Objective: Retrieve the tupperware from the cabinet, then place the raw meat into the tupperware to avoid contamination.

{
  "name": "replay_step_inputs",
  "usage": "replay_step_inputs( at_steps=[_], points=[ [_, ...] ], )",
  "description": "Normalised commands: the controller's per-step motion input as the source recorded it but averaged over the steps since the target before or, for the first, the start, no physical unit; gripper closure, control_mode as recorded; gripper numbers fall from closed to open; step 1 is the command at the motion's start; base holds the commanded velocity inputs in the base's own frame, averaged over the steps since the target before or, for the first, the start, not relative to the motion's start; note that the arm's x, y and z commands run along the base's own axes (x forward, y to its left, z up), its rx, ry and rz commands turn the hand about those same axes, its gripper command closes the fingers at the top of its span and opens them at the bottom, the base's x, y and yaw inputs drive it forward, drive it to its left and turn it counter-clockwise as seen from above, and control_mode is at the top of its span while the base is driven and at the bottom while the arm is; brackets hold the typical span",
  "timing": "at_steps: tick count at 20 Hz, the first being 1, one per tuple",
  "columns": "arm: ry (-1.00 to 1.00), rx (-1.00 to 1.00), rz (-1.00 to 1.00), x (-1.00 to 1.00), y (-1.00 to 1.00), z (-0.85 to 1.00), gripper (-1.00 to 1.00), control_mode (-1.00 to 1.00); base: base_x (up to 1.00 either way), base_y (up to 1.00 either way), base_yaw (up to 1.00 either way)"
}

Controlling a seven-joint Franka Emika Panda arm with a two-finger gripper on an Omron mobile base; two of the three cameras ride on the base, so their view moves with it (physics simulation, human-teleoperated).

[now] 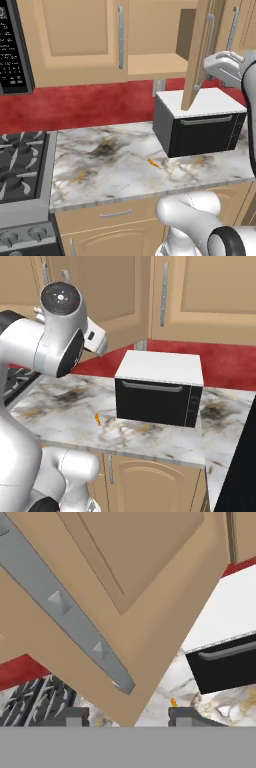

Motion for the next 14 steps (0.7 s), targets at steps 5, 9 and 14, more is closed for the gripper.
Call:
replay_step_inputs(
  at_steps=[5, 9, 14],
  points=[
    [-0.05, -0.02, 0.0, -0.67, 0.03, 0.17, -1.0, -1.0, 0.0, 0.0, 0.0],
    [-0.15, -0.05, -0.02, -0.69, 0.05, 0.24, -1.0, -1.0, 0.0, 0.0, 0.0],
    [-0.12, -0.06, -0.02, -0.59, 0.12, 0.25, -1.0, -1.0, 0.0, 0.0, 0.0]
  ],
)
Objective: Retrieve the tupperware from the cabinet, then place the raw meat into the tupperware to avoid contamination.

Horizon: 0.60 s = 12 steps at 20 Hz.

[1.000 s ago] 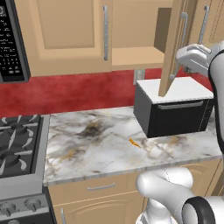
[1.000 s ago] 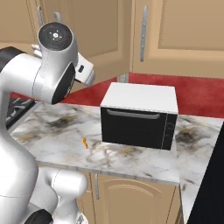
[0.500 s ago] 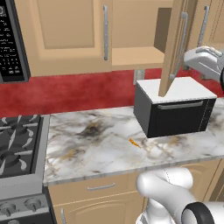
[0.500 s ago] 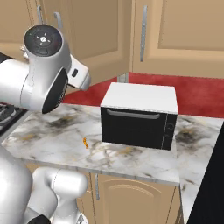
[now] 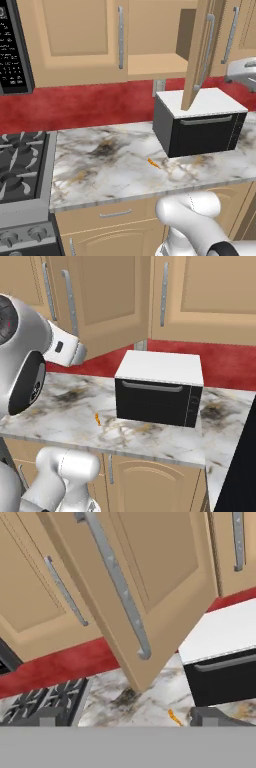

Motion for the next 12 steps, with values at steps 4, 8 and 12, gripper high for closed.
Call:
replay_step_inputs(
  at_steps=[4, 8, 12],
  points=[
    [-0.09, -0.12, 0.0, -0.37, 0.44, 0.18, -1.0, -1.0, 0.0, 0.0, 0.0],
    [-0.01, -0.2, 0.0, -0.18, 0.61, 0.18, -1.0, -1.0, 0.0, 0.0, 0.0],
    [0.03, -0.23, 0.0, -0.14, 0.6, 0.24, -1.0, -1.0, 0.0, 0.0, 0.0]
  ],
)
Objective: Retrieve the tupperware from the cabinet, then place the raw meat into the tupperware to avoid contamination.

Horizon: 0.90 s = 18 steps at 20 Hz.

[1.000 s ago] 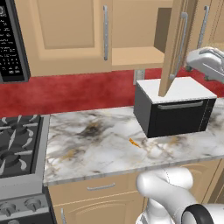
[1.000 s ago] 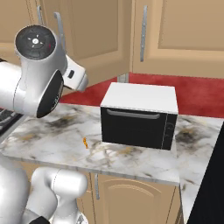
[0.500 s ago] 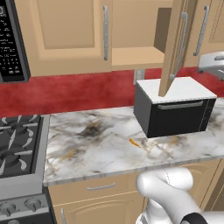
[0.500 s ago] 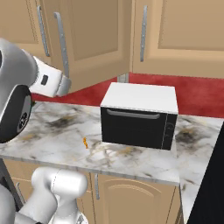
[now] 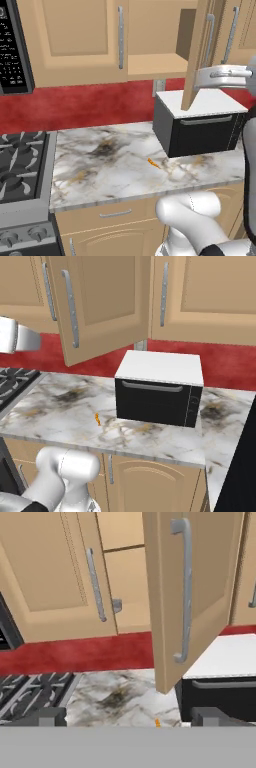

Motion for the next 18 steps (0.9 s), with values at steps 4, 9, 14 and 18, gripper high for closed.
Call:
replay_step_inputs(
  at_steps=[4, 9, 14, 18],
  points=[
    [0.17, -0.25, -0.04, 0.27, 0.43, 0.0, -1.0, -1.0, 0.0, 0.0, 0.0],
    [0.23, -0.39, 0.0, 0.6, 0.27, -0.1, -1.0, -1.0, 0.0, 0.0, 0.0],
    [0.14, -0.43, 0.01, 0.5, 0.09, -0.14, -1.0, -1.0, 0.0, 0.0, 0.0],
    [0.13, -0.39, 0.06, 0.48, 0.0, -0.24, -1.0, -1.0, 0.0, 0.0, 0.0]
  ],
)
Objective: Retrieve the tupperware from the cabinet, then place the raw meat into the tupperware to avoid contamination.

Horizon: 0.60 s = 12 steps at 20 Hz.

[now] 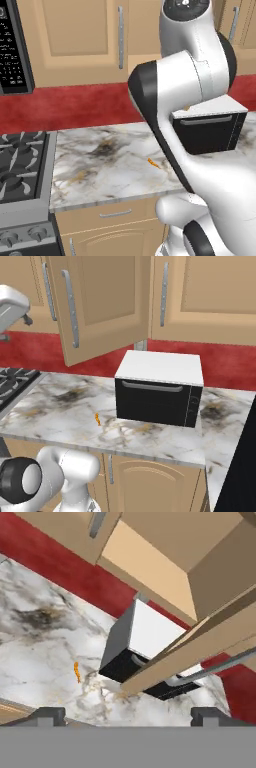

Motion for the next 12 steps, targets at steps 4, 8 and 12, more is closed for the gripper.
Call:
replay_step_inputs(
  at_steps=[4, 8, 12],
  points=[
    [0.15, -0.38, 0.08, 0.48, 0.0, -0.2, -1.0, -1.0, 0.0, 0.0, 0.0],
    [0.15, -0.27, 0.05, 0.45, -0.13, -0.22, -1.0, -1.0, 0.0, 0.0, 0.0],
    [0.15, -0.16, 0.08, 0.53, -0.32, -0.35, -1.0, -1.0, 0.0, 0.0, 0.0]
  ],
)
